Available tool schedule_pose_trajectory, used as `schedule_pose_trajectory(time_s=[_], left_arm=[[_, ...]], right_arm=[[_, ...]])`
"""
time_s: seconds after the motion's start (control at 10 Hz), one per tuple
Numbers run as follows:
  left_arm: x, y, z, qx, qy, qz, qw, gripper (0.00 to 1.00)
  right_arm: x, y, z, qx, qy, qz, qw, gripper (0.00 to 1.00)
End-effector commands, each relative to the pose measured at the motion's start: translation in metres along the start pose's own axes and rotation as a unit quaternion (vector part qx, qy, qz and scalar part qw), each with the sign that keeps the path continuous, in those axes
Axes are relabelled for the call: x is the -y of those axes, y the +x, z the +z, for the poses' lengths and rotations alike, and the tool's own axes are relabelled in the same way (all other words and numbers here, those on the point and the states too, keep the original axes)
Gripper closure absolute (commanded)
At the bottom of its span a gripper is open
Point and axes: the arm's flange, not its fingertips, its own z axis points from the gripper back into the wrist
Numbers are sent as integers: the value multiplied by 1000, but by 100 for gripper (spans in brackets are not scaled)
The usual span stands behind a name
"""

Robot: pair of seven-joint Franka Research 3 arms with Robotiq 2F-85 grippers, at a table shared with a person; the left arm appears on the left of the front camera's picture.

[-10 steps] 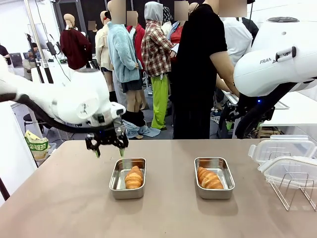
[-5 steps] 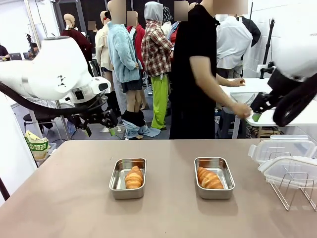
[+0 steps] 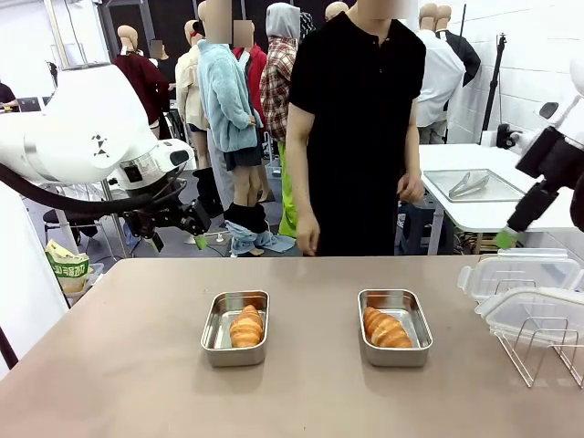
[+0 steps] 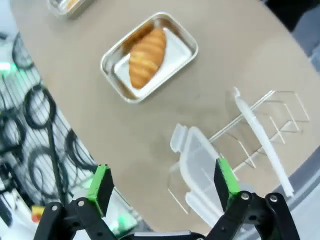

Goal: Place the bread in airtight containers.
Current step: Pick up one Airtight Container lid and hand it to the human.

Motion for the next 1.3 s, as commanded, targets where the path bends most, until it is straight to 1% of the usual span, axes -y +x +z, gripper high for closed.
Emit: schedule_pose_trajectory(time_s=[0.0,0.2,0.4,0.7,0.8,0.9,1.0,1.2], left_arm=[[0,5,0,2,5,4,1000,0],[0,5,0,2,5,4,1000,0],[0,5,0,2,5,4,1000,0],[0,5,0,2,5,4,1000,0],[0,5,0,2,5,4,1000,0],[0,5,0,2,5,4,1000,0],[0,5,0,2,5,4,1000,0],[0,5,0,2,5,4,1000,0]], right_arm=[[6,-3,6,-28,-43,59,997,0],[4,-7,3,-63,-79,115,988,0],[0,-8,1,-98,-98,175,975,0],[8,-8,0,-64,-53,228,970,0],[9,-7,-2,-59,-42,234,969,0],[10,-6,-3,-62,-33,221,973,0],[4,-5,4,-81,-61,217,971,0],[4,-5,4,-81,-61,217,971,0]])
